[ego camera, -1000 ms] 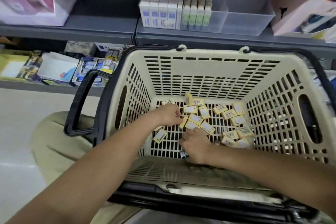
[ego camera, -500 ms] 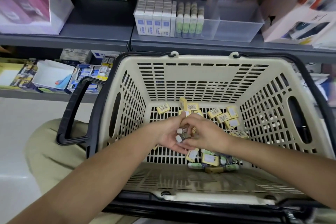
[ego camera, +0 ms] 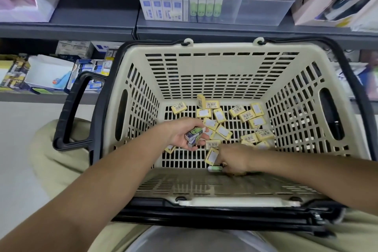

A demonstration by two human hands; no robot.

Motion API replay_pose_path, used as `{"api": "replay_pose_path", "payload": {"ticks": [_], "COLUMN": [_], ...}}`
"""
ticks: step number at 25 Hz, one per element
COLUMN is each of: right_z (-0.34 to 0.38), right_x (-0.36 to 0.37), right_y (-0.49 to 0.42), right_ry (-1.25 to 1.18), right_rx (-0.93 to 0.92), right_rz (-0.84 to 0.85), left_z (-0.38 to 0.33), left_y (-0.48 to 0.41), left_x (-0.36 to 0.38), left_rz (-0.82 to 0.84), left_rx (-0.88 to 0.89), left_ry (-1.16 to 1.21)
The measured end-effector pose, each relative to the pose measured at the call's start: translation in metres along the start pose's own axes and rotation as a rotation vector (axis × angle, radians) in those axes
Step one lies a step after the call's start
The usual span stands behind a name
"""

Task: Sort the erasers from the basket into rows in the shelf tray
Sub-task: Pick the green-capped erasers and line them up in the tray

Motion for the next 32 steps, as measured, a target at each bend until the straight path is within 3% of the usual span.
{"api": "replay_pose_path", "payload": {"ticks": [4,7,12,18,21,23,25,26,29,32], "right_z": [0.005,0.008,-0.017,-0.023,-0.016,-0.016,-0.032,-0.042,-0.054,-0.050], "right_x": [0.004,0.006,-0.035,-0.047,-0.048,-0.052,-0.056,-0.056,-0.037,-0.018], "right_y": [-0.007,-0.009,0.001,0.020,0.026,0.029,0.035,0.040,0.040,0.028], "right_ry": [0.186,0.130,-0.835,-1.372,-1.449,-1.374,-1.088,-0.875,-0.266,-0.012], "right_rx": [0.003,0.029,0.259,0.491,0.429,0.320,0.334,0.355,0.370,0.358], "right_rz": [-0.016,-0.060,-0.392,-0.604,-0.714,-0.703,-0.672,-0.605,-0.198,-0.057], "left_z": [0.003,0.004,0.000,-0.009,-0.009,-0.008,-0.007,-0.007,-0.008,-0.011], "left_y": [-0.002,-0.003,-0.002,-0.002,0.000,0.000,-0.002,-0.003,-0.003,-0.002], "left_x": [0.004,0.003,0.000,0.011,0.025,0.030,0.031,0.029,0.023,0.019], "left_rz": [0.011,0.003,-0.054,-0.166,-0.037,0.017,-0.002,-0.022,-0.074,-0.100], "left_rx": [-0.028,-0.031,0.023,0.115,0.101,0.138,0.169,0.173,0.173,0.198], "left_ry": [-0.015,0.009,0.096,0.334,0.342,0.300,0.240,0.215,0.179,0.170]}}
Point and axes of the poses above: each hand's wrist, its own y-axis away from the middle knuckle, its own x-axis out of the palm, z = x × y, the point moved 2 cm from there along -y, towards the middle knuckle, and after that the axes turned 5 degrees about -x, right-handed, at the moved point
